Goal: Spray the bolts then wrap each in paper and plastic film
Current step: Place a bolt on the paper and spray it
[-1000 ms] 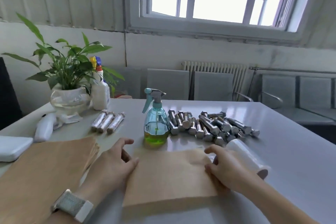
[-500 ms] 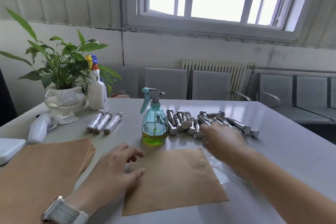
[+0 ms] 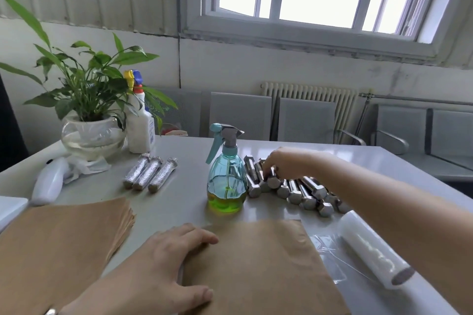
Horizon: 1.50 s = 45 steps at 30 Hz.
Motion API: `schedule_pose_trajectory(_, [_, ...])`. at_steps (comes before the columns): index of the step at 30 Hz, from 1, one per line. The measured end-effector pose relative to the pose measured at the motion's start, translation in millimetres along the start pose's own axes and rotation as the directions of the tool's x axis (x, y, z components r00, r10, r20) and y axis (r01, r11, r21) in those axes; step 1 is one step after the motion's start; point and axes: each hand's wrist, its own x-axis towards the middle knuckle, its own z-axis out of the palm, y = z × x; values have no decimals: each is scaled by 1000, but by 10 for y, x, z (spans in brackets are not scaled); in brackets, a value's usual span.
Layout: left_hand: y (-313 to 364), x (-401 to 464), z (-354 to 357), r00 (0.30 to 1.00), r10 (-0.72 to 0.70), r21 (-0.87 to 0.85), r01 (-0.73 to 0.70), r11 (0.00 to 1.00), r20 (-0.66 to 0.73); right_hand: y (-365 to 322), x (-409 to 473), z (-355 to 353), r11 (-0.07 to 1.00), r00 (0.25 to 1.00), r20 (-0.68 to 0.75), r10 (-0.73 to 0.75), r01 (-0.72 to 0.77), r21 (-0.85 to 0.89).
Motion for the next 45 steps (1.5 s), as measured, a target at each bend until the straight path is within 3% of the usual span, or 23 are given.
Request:
schedule_pose_trajectory(5, [-7,2,15,1000,-12,-28,13,1000,25,-21,4,-85,985,994,61,-93,101,-141])
schedule_pose_trajectory(9, [9,-11,0,999,-29,-56,30,998,21,-107,15,-87,885,976,40,-214,211,-415])
schedule_pose_trajectory(12, [23,-13,-18,999,-36,-69,38,997,37,-112,-4,-8,810,954,38,-298,274,-518])
schedule_pose_trajectory(17, [12,-28,-7,998,-57,-83,60,995,30,84,-73,133,868,939,-91,-331,265,-420])
schedule_pose_trajectory(20, [16,-27,-4,997,-69,-97,73,993,41,113,-139,175,914,921,-250,-298,200,-352])
schedule_pose_trajectory(23, [19,-29,2,995,-95,-110,99,989,37,19,-316,83,948,793,-535,-291,166,-270])
schedule_pose_trajectory(25, [12,-31,13,994,-104,-118,105,987,17,-138,-526,15,958,705,-648,-286,232,-170])
schedule_pose_trajectory(27, [10,-37,23,994,-107,-129,107,986,6,-344,-769,-7,949,727,-645,-234,315,10])
schedule_pose_trajectory(29, [16,-47,32,994,-113,-149,113,982,7,-567,-970,30,924,816,-535,-217,349,158])
schedule_pose_trajectory(33, [35,-59,34,994,-112,-179,111,978,7,-1012,-1200,338,912,901,-370,-225,328,245])
schedule_pose_trajectory(37, [54,-66,28,994,-109,-209,107,972,5,-1255,-1258,625,947,909,-407,-87,202,248])
schedule_pose_trajectory(45, [38,-71,40,994,-109,-223,107,969,4,-1311,-1205,795,945,894,-448,24,126,301])
